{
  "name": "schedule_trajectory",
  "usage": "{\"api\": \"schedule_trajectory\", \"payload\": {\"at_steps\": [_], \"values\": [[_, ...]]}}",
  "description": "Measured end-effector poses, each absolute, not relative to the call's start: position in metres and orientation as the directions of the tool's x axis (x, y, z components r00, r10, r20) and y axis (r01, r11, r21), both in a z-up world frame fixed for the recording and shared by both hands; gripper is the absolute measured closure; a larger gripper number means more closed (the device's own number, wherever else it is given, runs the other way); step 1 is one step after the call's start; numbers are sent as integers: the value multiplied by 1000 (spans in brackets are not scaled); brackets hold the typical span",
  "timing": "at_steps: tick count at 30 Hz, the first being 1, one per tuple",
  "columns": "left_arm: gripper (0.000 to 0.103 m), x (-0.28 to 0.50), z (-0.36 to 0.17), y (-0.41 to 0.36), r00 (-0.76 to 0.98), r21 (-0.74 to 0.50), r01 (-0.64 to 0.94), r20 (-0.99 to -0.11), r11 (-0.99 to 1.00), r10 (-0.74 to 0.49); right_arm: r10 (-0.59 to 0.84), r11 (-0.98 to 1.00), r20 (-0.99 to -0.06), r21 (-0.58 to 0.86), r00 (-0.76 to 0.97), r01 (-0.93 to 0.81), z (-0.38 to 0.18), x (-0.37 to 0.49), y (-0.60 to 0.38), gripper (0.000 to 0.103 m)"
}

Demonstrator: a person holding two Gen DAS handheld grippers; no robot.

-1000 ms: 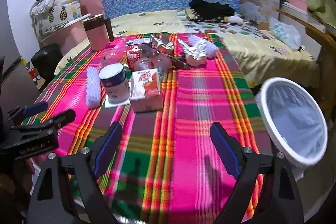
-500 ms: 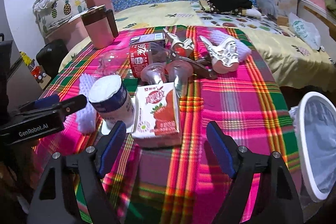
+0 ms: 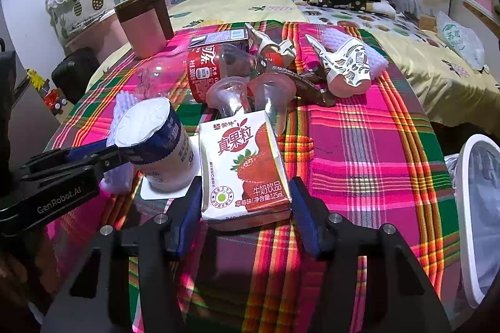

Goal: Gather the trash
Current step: 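Grasp the white foam net sleeve with the left gripper while the right gripper grasps the strawberry milk carton, then carry both items over the white bin and open both grippers to drop them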

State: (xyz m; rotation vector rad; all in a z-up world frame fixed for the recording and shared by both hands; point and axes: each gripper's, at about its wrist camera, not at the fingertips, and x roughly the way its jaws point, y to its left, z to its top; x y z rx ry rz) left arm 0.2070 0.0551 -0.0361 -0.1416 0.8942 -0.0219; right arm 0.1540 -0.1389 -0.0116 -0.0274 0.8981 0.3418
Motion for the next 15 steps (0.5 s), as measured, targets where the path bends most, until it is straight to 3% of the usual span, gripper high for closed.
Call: {"api": "schedule_trajectory", "payload": {"at_steps": [5, 15], "values": [[79, 195, -30, 59, 637, -134, -32, -767, 990, -83, 281, 949, -751, 126, 598, -287, -4, 147, -150, 48], [80, 163, -4, 56, 672, -137, -10, -735, 991, -95, 259, 963, -721, 137, 643, -234, 9, 129, -178, 48]]}}
